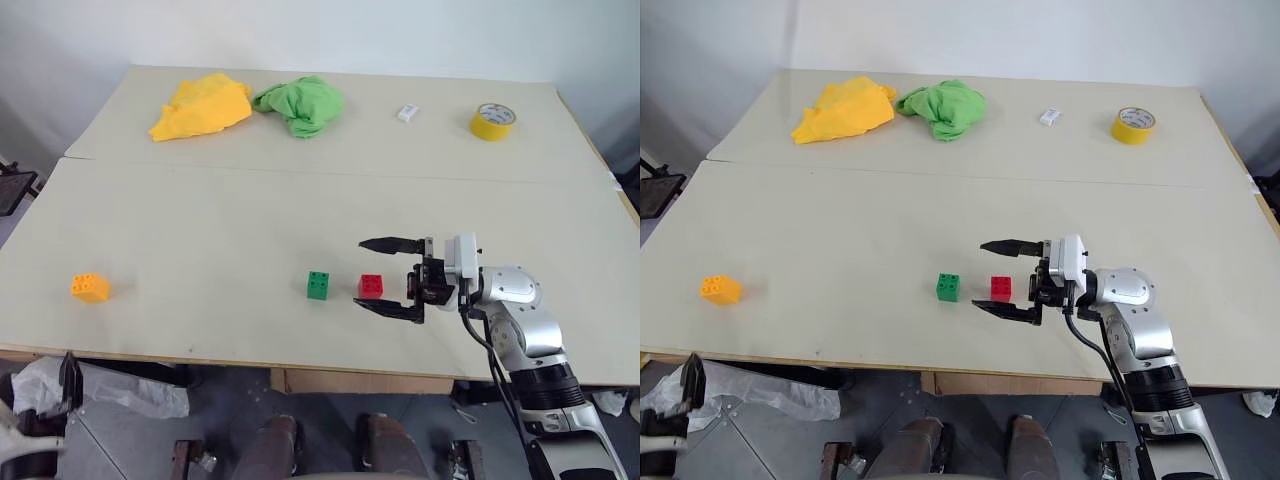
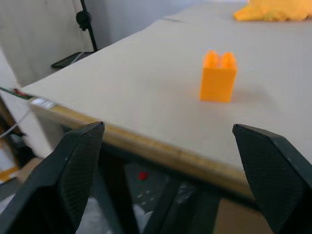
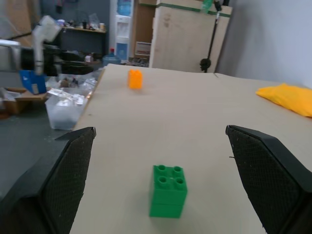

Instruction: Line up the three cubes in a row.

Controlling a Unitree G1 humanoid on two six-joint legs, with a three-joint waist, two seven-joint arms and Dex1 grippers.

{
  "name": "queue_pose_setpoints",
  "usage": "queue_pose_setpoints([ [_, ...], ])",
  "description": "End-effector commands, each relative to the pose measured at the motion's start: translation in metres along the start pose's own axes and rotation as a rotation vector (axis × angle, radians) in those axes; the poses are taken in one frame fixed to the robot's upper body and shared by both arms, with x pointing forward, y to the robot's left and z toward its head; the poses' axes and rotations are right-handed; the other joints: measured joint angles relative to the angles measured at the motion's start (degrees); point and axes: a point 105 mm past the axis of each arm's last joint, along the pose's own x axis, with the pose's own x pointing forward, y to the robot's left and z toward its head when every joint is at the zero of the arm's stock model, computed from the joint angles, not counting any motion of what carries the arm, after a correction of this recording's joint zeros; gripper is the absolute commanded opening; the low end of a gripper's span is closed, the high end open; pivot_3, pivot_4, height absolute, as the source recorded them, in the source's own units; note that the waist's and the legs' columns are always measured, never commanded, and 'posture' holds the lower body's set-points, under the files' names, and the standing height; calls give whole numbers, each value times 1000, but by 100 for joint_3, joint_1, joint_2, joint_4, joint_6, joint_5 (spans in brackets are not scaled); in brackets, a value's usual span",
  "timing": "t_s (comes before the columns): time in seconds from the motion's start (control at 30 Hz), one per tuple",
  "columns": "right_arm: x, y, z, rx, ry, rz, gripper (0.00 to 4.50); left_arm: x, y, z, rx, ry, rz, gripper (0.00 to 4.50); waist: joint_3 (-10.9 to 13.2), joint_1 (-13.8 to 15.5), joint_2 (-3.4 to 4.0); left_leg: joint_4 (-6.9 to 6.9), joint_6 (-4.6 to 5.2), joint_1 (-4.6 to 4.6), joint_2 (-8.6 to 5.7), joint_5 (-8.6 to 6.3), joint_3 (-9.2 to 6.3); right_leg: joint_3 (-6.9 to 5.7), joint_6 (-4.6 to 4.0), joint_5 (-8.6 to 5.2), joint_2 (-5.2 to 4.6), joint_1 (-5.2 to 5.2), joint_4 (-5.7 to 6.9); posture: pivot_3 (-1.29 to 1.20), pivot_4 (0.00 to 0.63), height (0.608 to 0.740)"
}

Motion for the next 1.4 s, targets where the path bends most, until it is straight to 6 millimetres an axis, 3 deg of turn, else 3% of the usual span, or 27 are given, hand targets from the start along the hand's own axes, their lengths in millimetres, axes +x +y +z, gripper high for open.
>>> queue_pose_setpoints([
  [0.03, 3, 0, 11, -12, -12, 14, 4500, 28, -14, 3, 26, 27, -87, 4472, 0, -18, 0, 0, 0, 1, -1, 0, 0, 2, 0, 0, 0, 0, 2, 0, 150, 740],
  [0.17, 9, 5, 11, -1, -2, 40, 4500, 55, -12, -4, 72, 96, -61, 4472, -1, -66, 2, -3, -3, 1, -2, -2, 1, 3, -4, -2, 5, -12, 16, 0, 150, 740],
  [0.33, 12, 2, 12, -27, 2, -3, 4500, 66, -6, -12, 83, 135, -38, 4472, -1, -159, 2, -9, -6, -1, -2, -3, 2, 5, -8, -4, 6, -26, 27, 0, 150, 740],
  [0.43, 10, 4, 11, -18, 8, 0, 4500, 69, -13, -19, 70, 169, -87, 3902, -1, -153, 1, -8, -7, -2, -1, -2, 3, 2, -9, -5, 5, -27, 27, 0, 150, 740],
  [0.7, 7, 5, 8, -5, 21, -36, 4500, 75, -30, -12, 106, 108, -219, 1494, -2, -149, 1, -6, -7, -2, -2, -2, 3, 3, -9, -5, 2, -25, 25, 0, 150, 740],
  [0.73, 7, 5, 7, -3, 22, -37, 4500, 76, -33, -13, 116, 108, -246, 1463, -2, -150, 1, -6, -7, -2, -2, -2, 3, 4, -9, -5, 2, -25, 26, 0, 150, 740],
  [0.9, 3, 9, 4, 8, 39, -56, 4500, 75, -67, 16, 32, -1, -498, 1463, -2, -155, 1, -7, -7, -2, -1, -2, 3, 4, -9, -5, 1, -24, 24, 0, 150, 740],
  [1.07, -16, 7, -3, 2, 98, -90, 4500, 63, -143, 43, 312, 14, -1227, 1463, -1, -101, 1, -6, -11, -5, 0, -1, -4, -5, -18, -10, 0, -22, 24, 0, 150, 740],
  [1.23, -26, 0, -7, -25, 121, -138, 4500, 63, -183, 33, 447, 43, -1639, 1463, -9, -107, 39, -12, -7, 1, -11, 0, -5, -7, -17, -7, -3, -15, 22, 0, 150, 740],
  [1.4, -40, 3, -7, -40, 157, -176, 4500, 77, -203, 13, 481, 68, -1801, 1463, -6, -194, 36, -34, -12, -10, 0, 3, 10, -58, -18, -8, 20, -43, 39, 0, 150, 740],
])
